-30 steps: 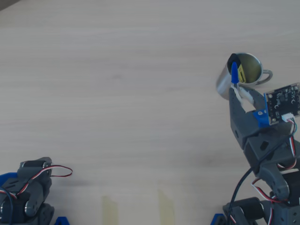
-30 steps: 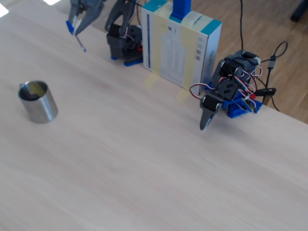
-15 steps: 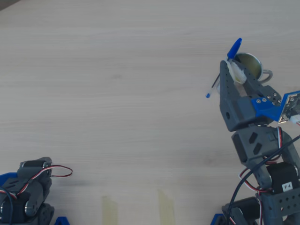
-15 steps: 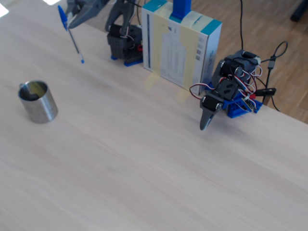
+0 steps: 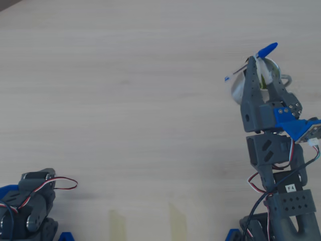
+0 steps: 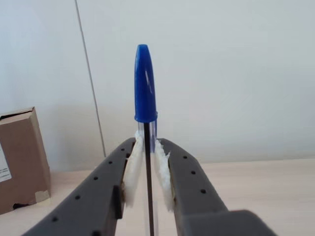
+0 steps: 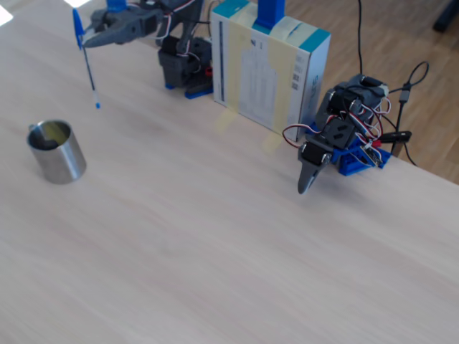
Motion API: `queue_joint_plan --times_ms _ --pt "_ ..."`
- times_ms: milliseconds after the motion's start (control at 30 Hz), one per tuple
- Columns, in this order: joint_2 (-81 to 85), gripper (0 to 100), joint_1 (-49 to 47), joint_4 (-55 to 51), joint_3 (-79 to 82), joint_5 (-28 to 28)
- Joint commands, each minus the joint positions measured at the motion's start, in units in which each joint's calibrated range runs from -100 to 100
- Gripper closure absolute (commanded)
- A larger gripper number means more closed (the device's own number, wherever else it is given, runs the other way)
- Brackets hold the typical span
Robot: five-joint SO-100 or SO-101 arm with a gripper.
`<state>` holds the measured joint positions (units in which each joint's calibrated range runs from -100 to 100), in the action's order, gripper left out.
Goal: Grab the blue pen and put it in the silver cup.
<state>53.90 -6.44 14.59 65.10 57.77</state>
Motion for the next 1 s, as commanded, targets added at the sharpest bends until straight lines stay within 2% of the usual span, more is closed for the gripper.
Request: queue_joint_plan --times_ms 0,200,667,967 --pt "0.6 98 2.6 5.1 1.9 -0.3" --pt "0.5 98 6.3 12.5 7.8 -0.4" --pt "-0.2 98 12.3 12.9 7.9 -0.5" --pt "-2.3 98 13.5 13.0 7.7 -3.0"
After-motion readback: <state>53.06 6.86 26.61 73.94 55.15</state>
